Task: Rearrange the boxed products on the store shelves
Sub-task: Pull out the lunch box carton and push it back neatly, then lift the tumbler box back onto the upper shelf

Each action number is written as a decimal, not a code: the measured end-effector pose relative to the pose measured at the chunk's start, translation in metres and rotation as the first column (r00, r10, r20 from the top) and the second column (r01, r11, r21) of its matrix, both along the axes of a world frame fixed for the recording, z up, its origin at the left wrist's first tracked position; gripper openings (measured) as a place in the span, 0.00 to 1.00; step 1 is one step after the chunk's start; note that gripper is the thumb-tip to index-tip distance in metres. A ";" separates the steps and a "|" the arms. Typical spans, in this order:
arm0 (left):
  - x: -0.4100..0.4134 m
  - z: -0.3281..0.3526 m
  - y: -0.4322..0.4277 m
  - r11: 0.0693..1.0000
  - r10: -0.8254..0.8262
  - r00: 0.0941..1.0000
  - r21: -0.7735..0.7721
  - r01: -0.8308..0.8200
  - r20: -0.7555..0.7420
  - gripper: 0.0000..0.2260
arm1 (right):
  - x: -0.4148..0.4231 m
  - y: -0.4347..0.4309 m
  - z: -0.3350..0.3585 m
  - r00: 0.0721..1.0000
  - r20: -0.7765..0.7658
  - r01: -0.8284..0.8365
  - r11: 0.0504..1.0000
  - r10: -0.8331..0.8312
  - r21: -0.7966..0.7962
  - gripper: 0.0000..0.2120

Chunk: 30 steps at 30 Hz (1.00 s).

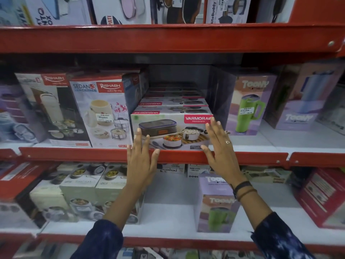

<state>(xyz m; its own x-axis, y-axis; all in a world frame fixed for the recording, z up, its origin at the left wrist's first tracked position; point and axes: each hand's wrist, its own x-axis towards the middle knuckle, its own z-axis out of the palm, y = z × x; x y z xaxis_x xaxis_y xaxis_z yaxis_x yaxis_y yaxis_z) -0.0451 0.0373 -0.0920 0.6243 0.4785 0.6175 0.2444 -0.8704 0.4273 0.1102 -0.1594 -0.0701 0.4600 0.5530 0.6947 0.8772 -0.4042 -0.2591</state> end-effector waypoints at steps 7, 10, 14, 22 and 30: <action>-0.001 -0.038 -0.065 0.978 -0.174 0.950 -0.064 0.196 0.260 0.16 | -0.029 -0.062 -0.062 0.962 -0.252 -0.027 0.957 0.102 0.288 0.25; 0.003 -0.079 -0.100 0.921 -0.287 0.930 -0.202 0.334 0.231 0.16 | -0.034 -0.089 -0.103 0.894 -0.434 0.046 0.943 0.107 0.328 0.25; 0.015 -0.135 -0.128 0.831 -0.373 0.928 -0.438 0.343 0.020 0.26 | -0.028 -0.115 -0.158 0.811 -0.585 0.160 0.969 -0.020 0.190 0.32; 0.036 -0.170 -0.152 0.726 -0.438 0.873 -0.657 0.203 -0.213 0.25 | -0.014 -0.131 -0.211 0.621 -0.784 0.006 0.999 0.025 0.037 0.27; 0.001 -0.153 -0.170 0.684 -0.396 0.918 -0.660 0.309 0.020 0.30 | -0.040 -0.149 -0.190 0.737 -0.670 0.034 0.985 0.089 0.169 0.28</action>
<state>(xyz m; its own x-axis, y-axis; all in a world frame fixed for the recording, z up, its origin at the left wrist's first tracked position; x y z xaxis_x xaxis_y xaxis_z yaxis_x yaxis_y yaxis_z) -0.0442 -0.1332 -0.2449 0.8742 0.4586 0.1597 0.0614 -0.4307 0.9004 0.0700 -0.3080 -0.2599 0.8268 0.4834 0.2877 0.4581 -0.2817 -0.8431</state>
